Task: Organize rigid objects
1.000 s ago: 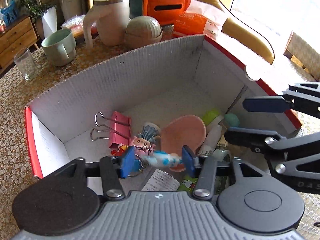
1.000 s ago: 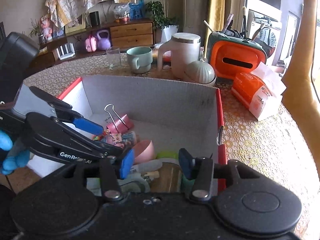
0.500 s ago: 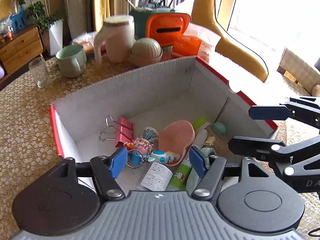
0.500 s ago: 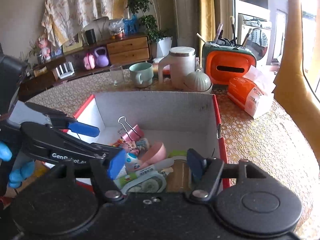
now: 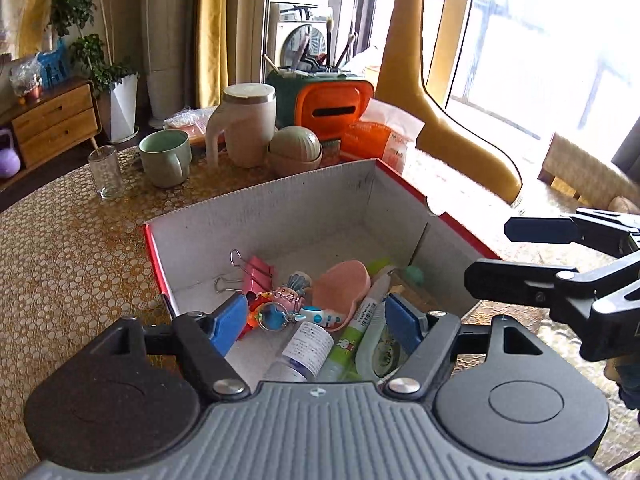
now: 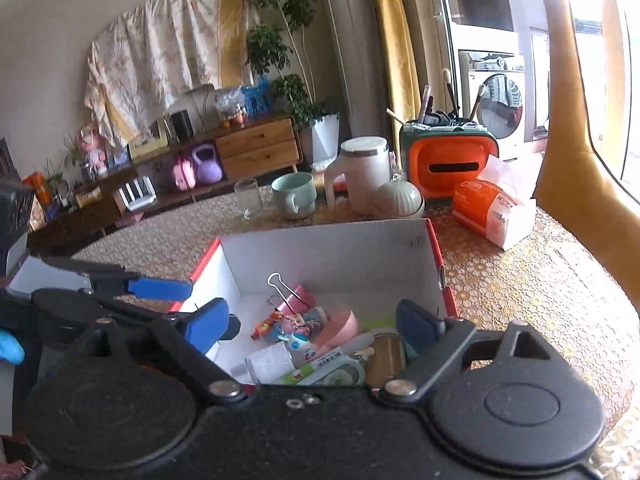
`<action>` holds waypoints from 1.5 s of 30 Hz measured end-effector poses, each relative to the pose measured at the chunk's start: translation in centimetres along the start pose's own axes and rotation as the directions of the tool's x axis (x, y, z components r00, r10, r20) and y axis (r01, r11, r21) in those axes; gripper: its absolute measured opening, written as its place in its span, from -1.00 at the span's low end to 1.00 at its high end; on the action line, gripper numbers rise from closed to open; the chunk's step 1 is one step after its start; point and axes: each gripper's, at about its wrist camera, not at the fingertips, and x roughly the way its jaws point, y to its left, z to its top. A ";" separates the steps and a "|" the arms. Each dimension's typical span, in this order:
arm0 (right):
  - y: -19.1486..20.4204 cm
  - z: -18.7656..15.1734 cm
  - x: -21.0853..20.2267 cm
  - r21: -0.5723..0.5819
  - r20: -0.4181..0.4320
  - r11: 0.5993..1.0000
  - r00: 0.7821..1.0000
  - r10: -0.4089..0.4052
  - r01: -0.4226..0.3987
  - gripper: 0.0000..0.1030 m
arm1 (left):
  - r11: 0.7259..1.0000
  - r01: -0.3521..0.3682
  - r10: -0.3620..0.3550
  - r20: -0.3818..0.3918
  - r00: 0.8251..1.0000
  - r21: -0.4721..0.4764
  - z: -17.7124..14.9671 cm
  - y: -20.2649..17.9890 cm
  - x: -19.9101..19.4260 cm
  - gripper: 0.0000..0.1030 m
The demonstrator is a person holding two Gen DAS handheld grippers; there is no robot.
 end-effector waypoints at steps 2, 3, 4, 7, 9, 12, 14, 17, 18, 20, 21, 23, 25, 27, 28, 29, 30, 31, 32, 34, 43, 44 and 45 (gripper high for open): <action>0.1 -0.2 -0.4 0.012 0.008 1.000 1.000 0.002 -0.002 0.80 | 1.000 0.002 -0.002 0.009 1.000 -0.011 -0.2 0.1 -0.6 0.54; 0.2 -0.3 -0.7 0.018 0.015 1.000 1.000 -0.003 0.002 0.81 | 1.000 0.001 -0.001 0.013 1.000 -0.020 -0.4 0.2 -0.9 0.62; 0.2 -0.4 -0.9 0.027 0.023 1.000 1.000 -0.004 0.003 0.82 | 0.999 0.004 -0.003 0.019 1.000 -0.032 -0.6 0.2 -1.2 0.63; 0.1 -0.6 -1.6 0.060 0.041 0.998 0.999 0.003 -0.005 0.85 | 0.998 0.019 -0.017 0.033 0.999 -0.060 -1.0 0.4 -2.0 0.63; 0.2 -0.7 -1.9 0.067 0.051 0.998 0.999 -0.002 -0.002 0.90 | 0.998 0.013 -0.010 0.045 0.999 -0.061 -1.2 0.2 -2.6 0.67; 0.5 -1.0 -2.5 0.065 0.063 0.998 0.998 -0.004 0.000 0.95 | 0.998 0.003 0.001 0.056 0.998 -0.069 -1.4 0.1 -3.2 0.96; 0.6 -1.1 -2.8 0.067 0.073 0.998 0.997 -0.005 0.000 0.99 | 0.996 -0.001 0.007 0.067 0.998 -0.089 -1.6 0.3 -3.6 1.00; 0.9 -1.3 -3.2 0.069 0.082 0.998 0.997 -0.007 0.001 0.99 | 0.994 0.002 0.006 0.078 0.997 -0.113 -1.8 0.6 -4.2 1.00; 1.0 -1.4 -3.4 0.069 0.083 0.998 0.996 -0.008 0.002 0.99 | 0.993 0.003 0.007 0.082 0.997 -0.115 -1.9 0.6 -4.3 1.00; 1.1 -1.5 -3.5 0.067 0.085 0.998 0.996 -0.004 -0.002 0.99 | 0.993 0.000 0.010 0.085 0.996 -0.119 -2.0 0.6 -4.7 1.00; 1.2 -1.6 -3.6 0.067 0.088 0.998 0.996 -0.002 -0.004 0.99 | 0.993 0.000 0.010 0.088 0.996 -0.117 -2.0 0.5 -4.9 1.00; 1.5 -1.7 -3.8 0.069 0.092 0.998 0.996 -0.003 -0.003 0.99 | 0.994 -0.004 0.014 0.094 0.995 -0.110 -2.2 0.4 -5.2 1.00; 1.5 -1.7 -4.0 0.075 0.099 0.997 0.995 0.001 -0.008 0.99 | 0.995 -0.008 0.018 0.102 0.995 -0.101 -2.2 0.2 -5.5 1.00; 1.6 -1.8 -4.1 0.081 0.103 0.997 0.995 0.001 -0.010 0.99 | 0.997 -0.020 0.029 0.111 0.993 -0.080 -2.3 -0.1 -5.7 1.00; 1.6 -1.8 -4.2 0.082 0.105 0.997 0.994 0.001 -0.010 0.99 | 0.997 -0.029 0.038 0.117 0.992 -0.073 -2.3 -0.3 -5.8 1.00; 1.7 -1.8 -4.3 0.083 0.106 0.996 0.994 0.003 -0.011 0.99 | 0.997 -0.034 0.042 0.124 0.991 -0.064 -2.3 -0.5 -5.9 1.00; 1.7 -1.8 -4.3 0.082 0.107 0.997 0.994 0.004 -0.013 0.99 | 0.998 -0.034 0.041 0.129 0.991 -0.055 -2.3 -0.7 -6.0 1.00; 1.8 -1.8 -4.4 0.080 0.108 0.997 0.994 0.004 -0.013 0.99 | 0.998 -0.034 0.040 0.130 0.991 -0.054 -2.3 -0.8 -6.0 1.00; 1.9 -1.8 -4.5 0.079 0.108 0.997 0.994 0.005 -0.013 0.99 | 0.998 -0.032 0.039 0.131 0.991 -0.054 -2.3 -0.8 -6.1 1.00; 1.9 -1.9 -4.6 0.077 0.108 0.997 0.994 0.003 -0.012 0.99 | 0.998 -0.036 0.043 0.140 0.989 -0.051 -2.4 -1.0 -6.2 1.00; 1.9 -2.1 -4.6 0.092 0.100 0.996 0.995 0.006 -0.015 0.99 | 0.996 -0.069 0.078 0.146 0.986 -0.062 -2.4 -0.8 -6.4 1.00; 1.9 -2.2 -4.6 0.093 0.098 0.996 0.995 0.005 -0.014 0.99 | 0.996 -0.063 0.072 0.142 0.987 -0.069 -2.4 -0.7 -6.4 1.00; 1.9 -2.2 -4.6 0.093 0.096 0.996 0.995 0.005 -0.014 0.99 | 0.995 -0.055 0.066 0.138 0.988 -0.081 -2.4 -0.5 -6.4 1.00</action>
